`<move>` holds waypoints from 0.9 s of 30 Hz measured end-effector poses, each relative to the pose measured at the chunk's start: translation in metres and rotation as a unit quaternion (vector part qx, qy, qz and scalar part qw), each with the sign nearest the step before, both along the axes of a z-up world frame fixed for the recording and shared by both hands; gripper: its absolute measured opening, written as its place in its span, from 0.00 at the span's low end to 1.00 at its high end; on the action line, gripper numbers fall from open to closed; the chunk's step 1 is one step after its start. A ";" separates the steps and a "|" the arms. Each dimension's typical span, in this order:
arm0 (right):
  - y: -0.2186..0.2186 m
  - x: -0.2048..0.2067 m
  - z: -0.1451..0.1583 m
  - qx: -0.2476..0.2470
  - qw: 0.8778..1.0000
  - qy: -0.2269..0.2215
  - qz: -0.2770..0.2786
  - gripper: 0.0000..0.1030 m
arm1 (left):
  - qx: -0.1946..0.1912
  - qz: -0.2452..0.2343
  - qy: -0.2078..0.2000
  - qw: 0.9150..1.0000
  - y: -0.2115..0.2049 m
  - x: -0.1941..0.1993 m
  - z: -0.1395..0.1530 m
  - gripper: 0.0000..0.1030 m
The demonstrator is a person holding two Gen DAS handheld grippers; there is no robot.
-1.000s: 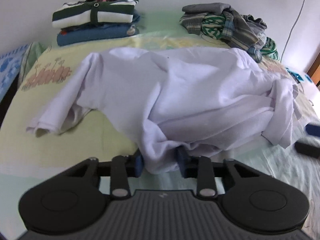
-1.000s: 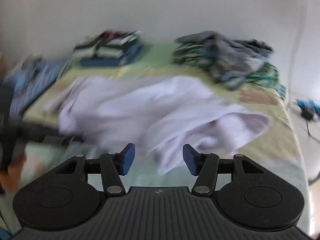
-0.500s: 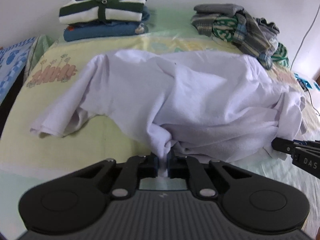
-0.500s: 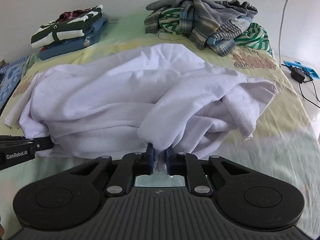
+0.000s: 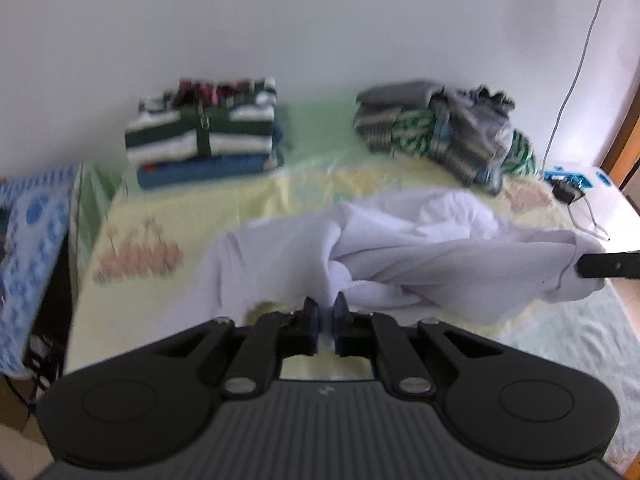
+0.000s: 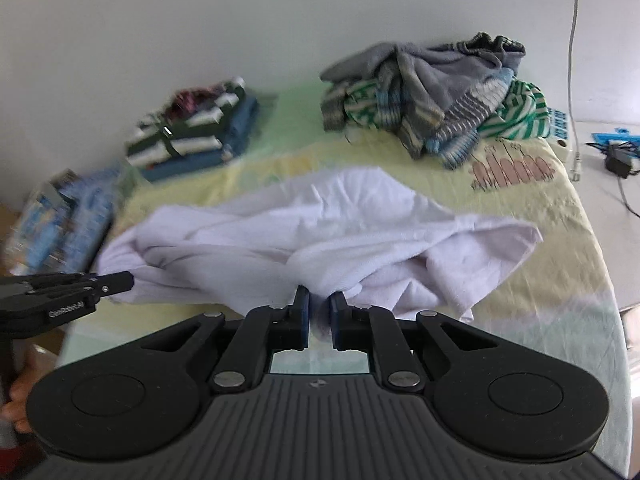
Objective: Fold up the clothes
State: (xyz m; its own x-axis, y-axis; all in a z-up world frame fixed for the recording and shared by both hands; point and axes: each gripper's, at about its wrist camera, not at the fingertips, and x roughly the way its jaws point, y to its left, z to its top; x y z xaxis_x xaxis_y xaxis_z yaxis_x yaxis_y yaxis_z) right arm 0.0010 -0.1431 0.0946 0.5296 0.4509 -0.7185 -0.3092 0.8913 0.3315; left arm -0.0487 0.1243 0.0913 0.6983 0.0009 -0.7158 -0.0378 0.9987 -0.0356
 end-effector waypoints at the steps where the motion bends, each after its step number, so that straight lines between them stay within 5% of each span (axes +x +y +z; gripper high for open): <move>1: -0.005 0.003 0.007 0.015 1.000 0.001 0.000 0.11 | 0.004 0.000 -0.004 1.000 0.001 0.004 0.005 0.05; 9: -0.007 0.058 0.009 0.017 0.999 -0.031 -0.027 0.11 | 0.050 0.011 -0.007 0.999 0.005 0.072 0.000 0.05; 18: 0.023 0.129 -0.088 -0.065 0.996 -0.017 -0.054 0.14 | 0.072 0.007 0.059 0.996 -0.011 0.137 -0.078 0.13; 20: 0.016 0.132 -0.094 -0.065 0.996 -0.010 -0.062 0.32 | 0.081 -0.001 0.059 0.995 -0.013 0.129 -0.083 0.16; 23: -0.003 0.117 -0.073 -0.031 0.998 -0.018 -0.057 0.40 | 0.052 -0.003 0.058 0.997 -0.001 0.102 -0.076 0.34; 25: -0.012 0.093 -0.052 -0.043 0.998 -0.038 -0.037 0.49 | 0.027 0.009 0.050 0.998 0.010 0.078 -0.068 0.58; 27: -0.017 0.065 -0.038 -0.048 0.997 -0.062 -0.016 0.57 | 0.003 0.016 0.044 0.999 0.014 0.055 -0.062 0.61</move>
State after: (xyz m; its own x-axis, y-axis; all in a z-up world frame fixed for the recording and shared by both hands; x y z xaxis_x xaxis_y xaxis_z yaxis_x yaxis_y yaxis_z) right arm 0.0662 -0.1597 0.0568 0.6294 0.3643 -0.6864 -0.3137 0.9272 0.2044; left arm 0.0059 0.1379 0.0294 0.6318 0.0260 -0.7747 -0.0724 0.9971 -0.0255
